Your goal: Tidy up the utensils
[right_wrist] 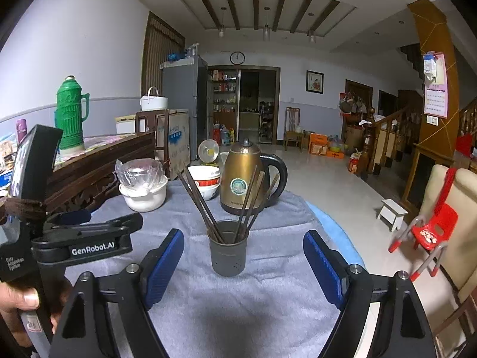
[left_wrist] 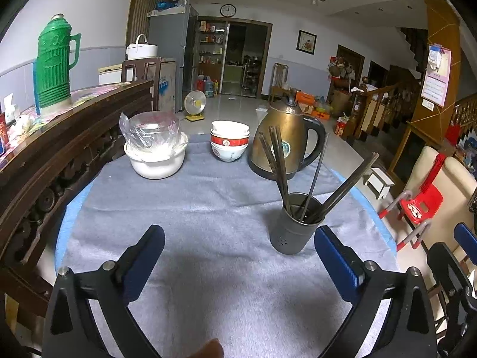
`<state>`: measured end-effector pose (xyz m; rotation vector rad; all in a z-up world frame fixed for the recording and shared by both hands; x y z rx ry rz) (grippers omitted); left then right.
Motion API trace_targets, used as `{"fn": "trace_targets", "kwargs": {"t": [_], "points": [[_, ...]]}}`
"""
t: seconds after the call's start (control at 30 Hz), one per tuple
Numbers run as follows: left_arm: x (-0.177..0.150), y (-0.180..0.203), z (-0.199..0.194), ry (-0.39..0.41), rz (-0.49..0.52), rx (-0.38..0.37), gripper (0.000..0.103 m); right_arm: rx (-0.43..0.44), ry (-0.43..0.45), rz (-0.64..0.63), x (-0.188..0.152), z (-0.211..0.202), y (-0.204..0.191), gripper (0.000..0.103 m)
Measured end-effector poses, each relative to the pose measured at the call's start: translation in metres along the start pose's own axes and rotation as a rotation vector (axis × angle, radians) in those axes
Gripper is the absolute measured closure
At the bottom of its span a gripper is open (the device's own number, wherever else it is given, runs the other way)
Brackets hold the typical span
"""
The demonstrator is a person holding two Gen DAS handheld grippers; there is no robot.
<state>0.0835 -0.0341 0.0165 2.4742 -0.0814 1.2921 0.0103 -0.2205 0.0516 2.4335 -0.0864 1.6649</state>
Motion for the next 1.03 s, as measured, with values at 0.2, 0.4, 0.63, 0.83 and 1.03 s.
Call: {"fn": "trace_targets", "kwargs": {"t": [0.2,0.4,0.63,0.83,1.03], "points": [[0.003,0.007,-0.003,0.006,0.014,-0.007,0.002,0.001,0.001,0.005,0.002,0.002,0.002,0.018],[0.005,0.013,-0.001,0.006,0.030,-0.011,0.001,0.002,-0.022,0.003,0.001,0.010,0.002,0.018],[0.007,0.013,0.003,0.015,0.042,0.009,0.000,0.008,-0.047,0.012,-0.003,0.021,0.003,0.018],[0.008,0.015,0.010,0.005,0.049,-0.004,0.000,0.017,-0.069,0.014,-0.007,0.031,0.001,0.018],[0.010,0.018,0.018,0.001,0.064,0.009,0.000,0.022,-0.090,0.030,-0.008,0.041,0.002,0.018]]}}
Point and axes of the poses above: each gripper's, at about its wrist camera, not at the fingertips, and z roughly the way its jaws point, y to its right, x to its top, the point moved 8 cm from there along z, roughly the way its jaws point, and after that the axes turned 15 degrees about -x, right-handed, at the moved point
